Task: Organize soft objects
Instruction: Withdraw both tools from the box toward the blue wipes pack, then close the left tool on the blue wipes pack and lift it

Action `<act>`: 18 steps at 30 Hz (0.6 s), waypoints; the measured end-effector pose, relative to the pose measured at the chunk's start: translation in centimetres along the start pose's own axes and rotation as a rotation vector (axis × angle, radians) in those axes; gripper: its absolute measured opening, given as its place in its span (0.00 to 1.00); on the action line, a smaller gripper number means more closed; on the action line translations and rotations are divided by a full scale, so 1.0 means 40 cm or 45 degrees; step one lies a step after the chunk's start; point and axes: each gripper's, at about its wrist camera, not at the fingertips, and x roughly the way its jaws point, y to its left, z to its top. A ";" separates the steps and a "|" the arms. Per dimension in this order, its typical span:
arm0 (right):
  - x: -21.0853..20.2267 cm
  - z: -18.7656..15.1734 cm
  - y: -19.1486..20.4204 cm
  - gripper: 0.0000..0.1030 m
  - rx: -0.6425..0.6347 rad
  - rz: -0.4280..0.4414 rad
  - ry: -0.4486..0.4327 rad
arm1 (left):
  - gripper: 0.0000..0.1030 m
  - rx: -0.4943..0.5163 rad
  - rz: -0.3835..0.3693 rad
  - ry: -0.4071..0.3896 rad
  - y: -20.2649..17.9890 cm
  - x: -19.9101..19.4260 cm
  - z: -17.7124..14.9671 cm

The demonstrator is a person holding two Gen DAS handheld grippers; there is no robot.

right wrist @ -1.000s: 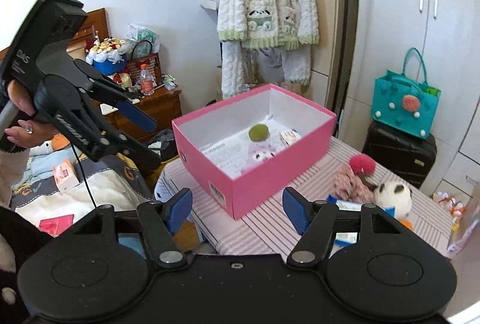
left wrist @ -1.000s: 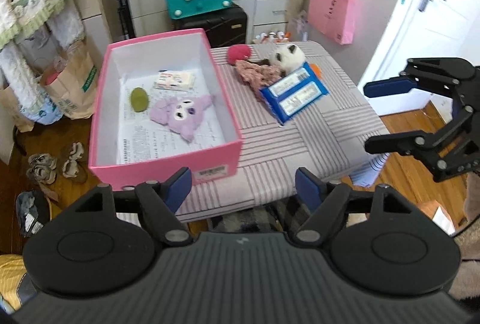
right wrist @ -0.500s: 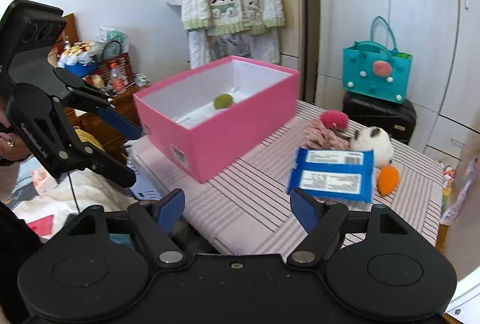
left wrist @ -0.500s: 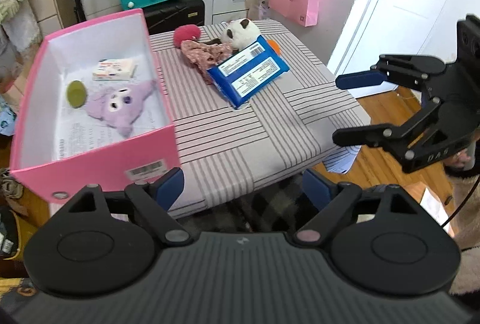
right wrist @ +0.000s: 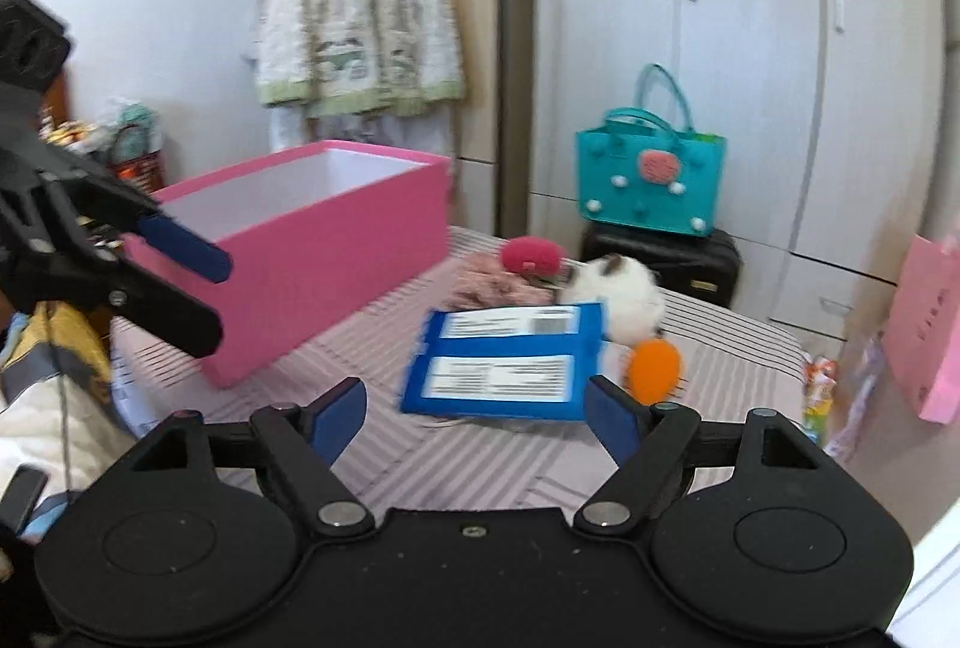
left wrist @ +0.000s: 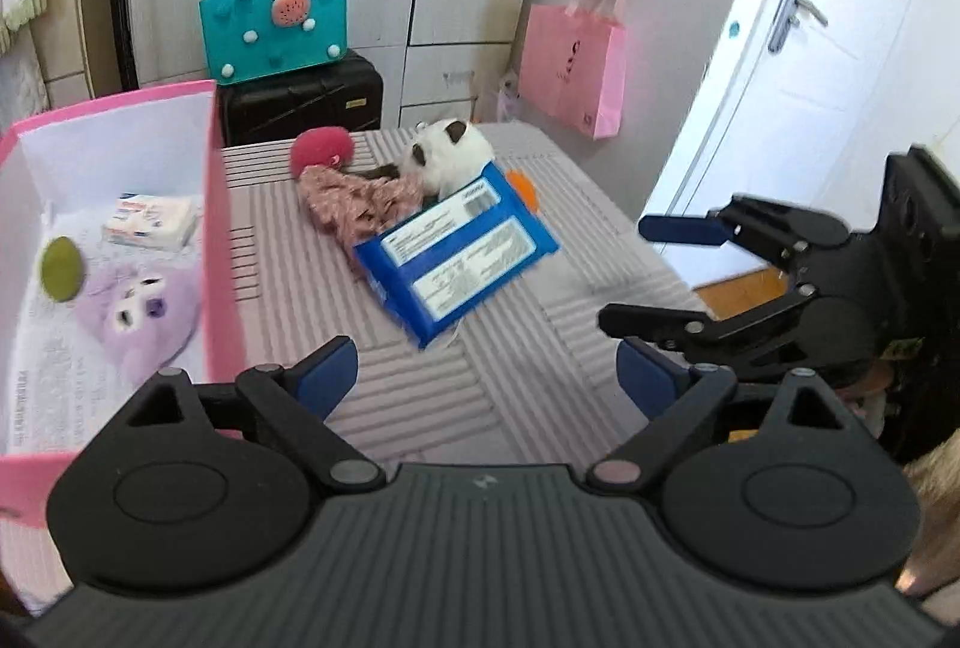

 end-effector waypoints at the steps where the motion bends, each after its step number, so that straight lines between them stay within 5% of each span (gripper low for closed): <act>1: 0.009 -0.001 -0.015 0.80 0.015 -0.010 0.000 | 0.91 -0.027 -0.009 -0.010 0.002 0.015 0.004; 11: 0.136 -0.007 -0.111 0.78 0.072 -0.019 0.072 | 0.90 -0.082 0.094 -0.121 0.013 0.144 0.027; 18: 0.183 -0.027 -0.097 0.76 -0.012 0.046 0.006 | 0.87 -0.192 0.104 -0.108 0.048 0.226 0.041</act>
